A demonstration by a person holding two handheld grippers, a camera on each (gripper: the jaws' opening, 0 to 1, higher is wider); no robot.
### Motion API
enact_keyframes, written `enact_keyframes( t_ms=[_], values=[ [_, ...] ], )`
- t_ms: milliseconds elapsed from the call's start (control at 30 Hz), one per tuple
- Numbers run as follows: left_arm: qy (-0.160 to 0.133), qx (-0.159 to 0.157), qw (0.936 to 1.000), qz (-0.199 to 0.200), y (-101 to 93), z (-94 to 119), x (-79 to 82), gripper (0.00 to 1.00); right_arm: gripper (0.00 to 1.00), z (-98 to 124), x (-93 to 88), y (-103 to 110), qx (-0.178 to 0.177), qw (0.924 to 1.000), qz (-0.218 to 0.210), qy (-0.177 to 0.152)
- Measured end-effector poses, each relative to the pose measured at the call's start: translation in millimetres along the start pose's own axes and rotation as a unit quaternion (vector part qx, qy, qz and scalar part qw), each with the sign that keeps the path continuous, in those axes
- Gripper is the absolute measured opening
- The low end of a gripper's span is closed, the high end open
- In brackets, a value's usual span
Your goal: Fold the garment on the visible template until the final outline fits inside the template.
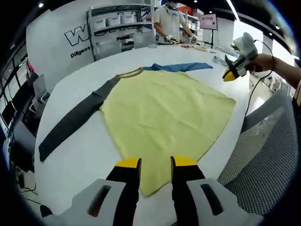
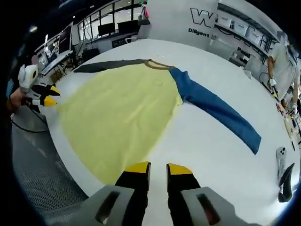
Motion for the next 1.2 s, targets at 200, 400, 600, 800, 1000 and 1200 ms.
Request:
enact_keyframes(
  t_ms=[200, 400, 600, 800, 1000, 1200],
  values=[
    [-0.045, 0.000, 0.9989, -0.009, -4.2, 0, 19.1, 0.25, 0.11, 0, 4.0, -19, -0.024, 0.9986, -0.038, -0.027],
    [-0.087, 0.010, 0.9961, -0.010, -3.4, 3, 37.3, 0.25, 0.12, 3, 5.0, -43, -0.060, 0.9957, -0.052, -0.048],
    [-0.116, 0.011, 0.9932, 0.002, -4.8, 4, 47.3, 0.25, 0.14, 6, 3.9, -71, -0.096, 0.9908, -0.070, -0.063],
    [-0.120, 0.006, 0.9928, 0.003, -10.3, 4, 52.1, 0.24, 0.15, 5, 0.1, -96, -0.123, 0.9862, -0.086, -0.071],
    [-0.127, 0.004, 0.9920, 0.003, -14.9, 4, 54.5, 0.24, 0.15, 3, -7.9, -124, -0.156, 0.9807, -0.096, -0.068],
    [-0.122, 0.001, 0.9925, 0.004, -19.8, 2, 53.8, 0.24, 0.17, 2, -17.9, -163, -0.191, 0.9719, -0.120, -0.068]
  ],
)
Point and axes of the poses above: the point that each gripper's makers call its tool centre point, and the gripper's own axes: z roughly backward along the fingers, y roughly to its left, x roughly out of its top, the point moved 2 cm from there along z, roughly backward along the fingers, and after that the axes turned 7 degrees about z, right-handed, at the moved point
